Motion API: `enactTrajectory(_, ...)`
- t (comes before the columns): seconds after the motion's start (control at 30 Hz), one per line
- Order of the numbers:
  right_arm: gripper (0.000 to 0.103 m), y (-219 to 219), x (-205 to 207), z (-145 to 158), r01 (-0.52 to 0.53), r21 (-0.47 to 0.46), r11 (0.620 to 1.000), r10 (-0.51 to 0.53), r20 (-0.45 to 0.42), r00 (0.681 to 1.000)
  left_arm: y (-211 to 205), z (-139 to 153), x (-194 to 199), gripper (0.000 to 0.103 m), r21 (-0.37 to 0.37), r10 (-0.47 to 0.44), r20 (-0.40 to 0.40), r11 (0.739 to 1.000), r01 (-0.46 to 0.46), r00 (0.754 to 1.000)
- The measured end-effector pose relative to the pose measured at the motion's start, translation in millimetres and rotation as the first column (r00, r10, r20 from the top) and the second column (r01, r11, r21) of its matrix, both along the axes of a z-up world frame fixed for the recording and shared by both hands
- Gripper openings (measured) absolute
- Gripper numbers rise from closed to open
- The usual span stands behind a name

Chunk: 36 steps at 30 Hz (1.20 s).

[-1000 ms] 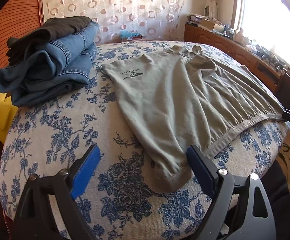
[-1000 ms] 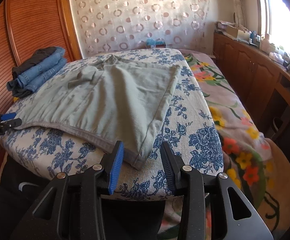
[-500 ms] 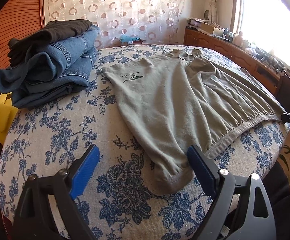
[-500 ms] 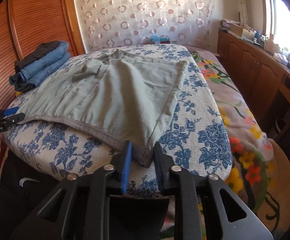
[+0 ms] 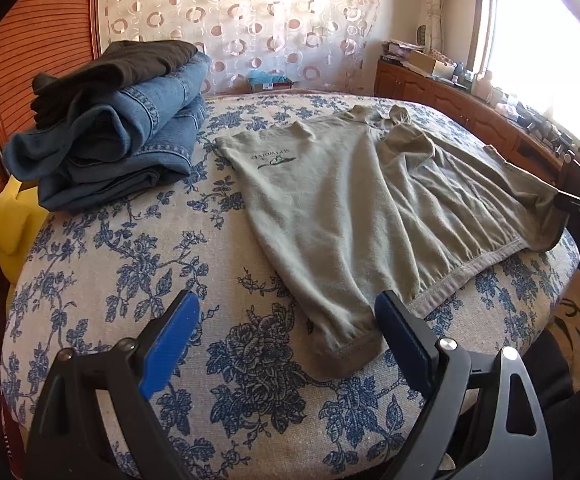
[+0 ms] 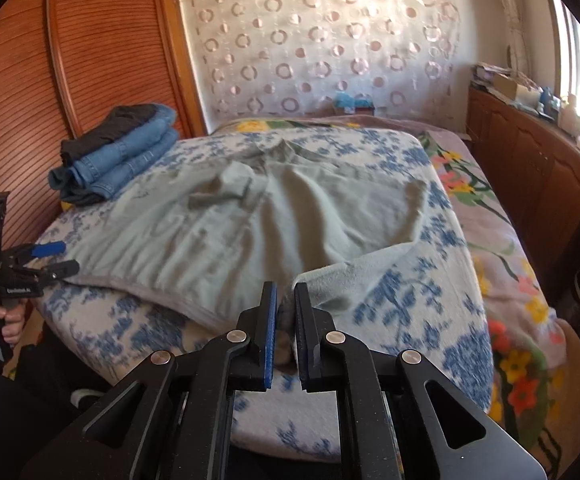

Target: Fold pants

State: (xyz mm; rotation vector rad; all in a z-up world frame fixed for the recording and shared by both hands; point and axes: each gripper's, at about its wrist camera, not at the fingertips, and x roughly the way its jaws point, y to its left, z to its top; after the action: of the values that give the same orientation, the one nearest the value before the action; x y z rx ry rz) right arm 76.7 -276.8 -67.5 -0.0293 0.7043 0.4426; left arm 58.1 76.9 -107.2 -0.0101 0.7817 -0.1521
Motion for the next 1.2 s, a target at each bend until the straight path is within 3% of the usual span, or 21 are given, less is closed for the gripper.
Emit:
enactTrajectory(0.73, 0.005, 114.0, 21.2, 26.0, -0.249, 0.027, 0.968, 0.247, 0.062, 0.967, 28.6, 16.4, -10.7, 0.090, 0.000, 0.071, 0.051, 0.998, -0.071, 0.996)
enactTrajectory(1.2, 0.005, 176.8, 26.9, 16.3, -0.357, 0.047, 0.933, 0.356, 0.021, 0.934, 50.7, 11.7, -14.8, 0.090, -0.010, 0.117, 0.053, 0.993, -0.116, 0.992)
